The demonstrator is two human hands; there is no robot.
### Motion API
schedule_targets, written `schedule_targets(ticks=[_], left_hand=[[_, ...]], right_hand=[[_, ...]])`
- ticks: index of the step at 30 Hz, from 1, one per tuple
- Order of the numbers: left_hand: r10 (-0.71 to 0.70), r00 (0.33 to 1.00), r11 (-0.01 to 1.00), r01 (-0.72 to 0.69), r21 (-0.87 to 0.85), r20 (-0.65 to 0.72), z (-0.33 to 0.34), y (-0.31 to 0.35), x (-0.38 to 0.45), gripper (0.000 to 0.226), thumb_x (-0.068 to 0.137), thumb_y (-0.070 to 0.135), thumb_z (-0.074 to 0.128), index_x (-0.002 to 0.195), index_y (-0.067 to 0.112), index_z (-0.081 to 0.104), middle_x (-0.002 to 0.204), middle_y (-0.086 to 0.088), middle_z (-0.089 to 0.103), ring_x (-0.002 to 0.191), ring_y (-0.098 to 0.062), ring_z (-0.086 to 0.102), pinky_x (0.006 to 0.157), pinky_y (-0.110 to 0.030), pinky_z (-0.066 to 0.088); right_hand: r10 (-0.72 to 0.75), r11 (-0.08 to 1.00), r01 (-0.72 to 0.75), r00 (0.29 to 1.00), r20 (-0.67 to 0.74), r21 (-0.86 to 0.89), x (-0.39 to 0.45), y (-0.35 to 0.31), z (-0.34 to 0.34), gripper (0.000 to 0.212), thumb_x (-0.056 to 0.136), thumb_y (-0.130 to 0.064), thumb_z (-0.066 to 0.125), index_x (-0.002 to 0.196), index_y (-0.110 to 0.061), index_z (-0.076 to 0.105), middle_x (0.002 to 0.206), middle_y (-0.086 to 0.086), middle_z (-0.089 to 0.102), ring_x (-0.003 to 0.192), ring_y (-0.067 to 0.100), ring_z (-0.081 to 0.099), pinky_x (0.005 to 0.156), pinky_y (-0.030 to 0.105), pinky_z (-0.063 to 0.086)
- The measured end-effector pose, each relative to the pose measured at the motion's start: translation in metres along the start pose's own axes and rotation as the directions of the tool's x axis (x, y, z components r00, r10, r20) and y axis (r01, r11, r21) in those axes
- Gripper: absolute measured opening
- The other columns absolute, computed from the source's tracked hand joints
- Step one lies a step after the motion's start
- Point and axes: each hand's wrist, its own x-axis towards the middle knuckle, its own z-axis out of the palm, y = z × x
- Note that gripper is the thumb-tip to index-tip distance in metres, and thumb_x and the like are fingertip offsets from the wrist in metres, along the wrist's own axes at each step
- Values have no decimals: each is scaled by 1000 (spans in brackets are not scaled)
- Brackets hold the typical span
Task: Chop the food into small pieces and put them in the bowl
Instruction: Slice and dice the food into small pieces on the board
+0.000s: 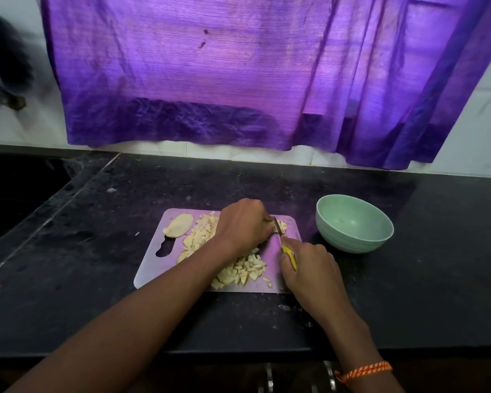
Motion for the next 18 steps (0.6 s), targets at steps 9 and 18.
schedule_targets(ticks=[9, 18], left_hand=[[14, 999, 999, -12, 35, -44, -2, -1, -1, 20, 93, 42, 76, 107, 32, 84, 93, 9, 80, 83, -15, 72, 70, -36, 60], [10, 999, 999, -12, -47, -40, -8, -15, 4, 29, 98, 43, 75, 124, 32, 79, 119, 12, 79, 103, -16, 72, 76, -31, 57]], right_hand=[[30, 996, -29, 999, -14, 83, -42, -6, -17, 42, 100, -43, 51, 141, -36, 59, 82, 3, 71, 76, 27, 65, 67, 40, 52], [52, 994, -44, 995, -79, 105, -20, -14, -14, 54, 94, -41, 38, 143, -32, 58, 73, 6, 66, 67, 27, 58, 63, 41, 51]])
